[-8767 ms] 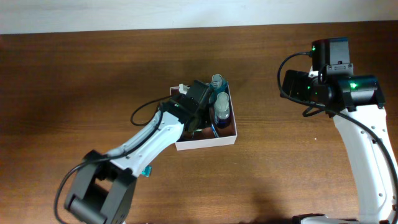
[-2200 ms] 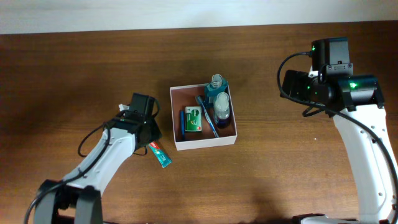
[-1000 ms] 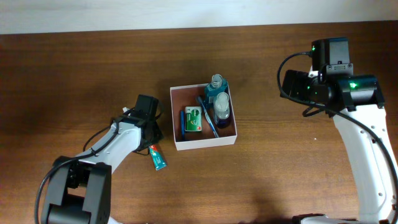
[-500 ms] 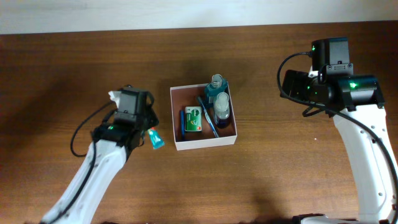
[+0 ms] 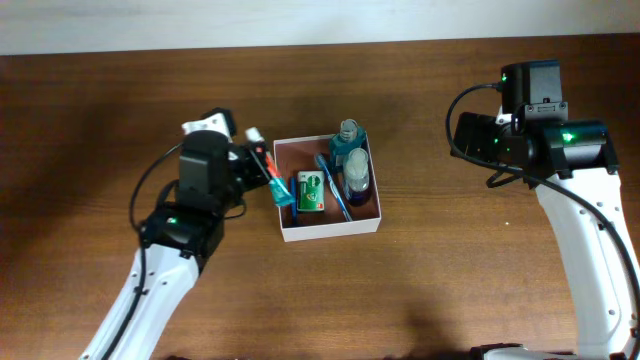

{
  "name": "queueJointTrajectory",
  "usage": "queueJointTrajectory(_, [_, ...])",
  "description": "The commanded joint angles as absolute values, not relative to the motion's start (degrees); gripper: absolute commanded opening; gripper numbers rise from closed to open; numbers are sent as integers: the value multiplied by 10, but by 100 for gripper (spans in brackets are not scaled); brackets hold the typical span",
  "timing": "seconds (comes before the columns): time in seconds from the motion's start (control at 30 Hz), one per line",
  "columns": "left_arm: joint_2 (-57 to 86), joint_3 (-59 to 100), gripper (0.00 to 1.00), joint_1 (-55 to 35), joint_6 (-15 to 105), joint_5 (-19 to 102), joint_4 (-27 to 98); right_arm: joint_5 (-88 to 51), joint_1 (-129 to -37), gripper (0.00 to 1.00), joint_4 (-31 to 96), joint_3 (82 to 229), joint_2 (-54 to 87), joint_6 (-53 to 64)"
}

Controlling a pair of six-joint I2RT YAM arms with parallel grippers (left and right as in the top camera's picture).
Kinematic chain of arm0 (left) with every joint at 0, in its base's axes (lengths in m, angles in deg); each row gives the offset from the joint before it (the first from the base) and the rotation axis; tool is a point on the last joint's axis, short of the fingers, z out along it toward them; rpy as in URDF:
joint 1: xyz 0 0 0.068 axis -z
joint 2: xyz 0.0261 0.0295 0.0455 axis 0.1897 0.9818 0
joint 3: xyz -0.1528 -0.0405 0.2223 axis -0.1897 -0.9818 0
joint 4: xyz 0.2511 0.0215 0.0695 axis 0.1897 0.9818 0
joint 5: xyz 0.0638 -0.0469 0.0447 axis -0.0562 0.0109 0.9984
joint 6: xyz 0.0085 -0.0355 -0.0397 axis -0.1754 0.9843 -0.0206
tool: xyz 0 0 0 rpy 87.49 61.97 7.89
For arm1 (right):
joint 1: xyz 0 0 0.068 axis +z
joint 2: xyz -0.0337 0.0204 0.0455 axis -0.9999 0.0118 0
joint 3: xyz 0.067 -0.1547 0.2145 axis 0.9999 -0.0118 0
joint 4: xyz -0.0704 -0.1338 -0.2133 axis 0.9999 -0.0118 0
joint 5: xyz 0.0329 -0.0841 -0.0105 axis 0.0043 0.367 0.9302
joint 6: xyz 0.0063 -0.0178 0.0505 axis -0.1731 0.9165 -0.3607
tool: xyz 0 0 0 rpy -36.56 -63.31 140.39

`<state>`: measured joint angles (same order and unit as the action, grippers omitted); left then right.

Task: Pack container
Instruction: 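Lower the Colgate tube into the box and open the left gripper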

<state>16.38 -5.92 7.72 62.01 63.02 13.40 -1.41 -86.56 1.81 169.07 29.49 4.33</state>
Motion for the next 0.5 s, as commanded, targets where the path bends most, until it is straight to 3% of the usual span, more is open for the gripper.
queueJointTrajectory(0.0, [189, -51, 12, 118, 613, 610, 115, -9, -868, 98, 18, 1691, 298, 41])
queueJointTrajectory(0.47, [309, -50, 7, 168, 613, 629, 36, -9, -868, 98, 18, 1691, 298, 41])
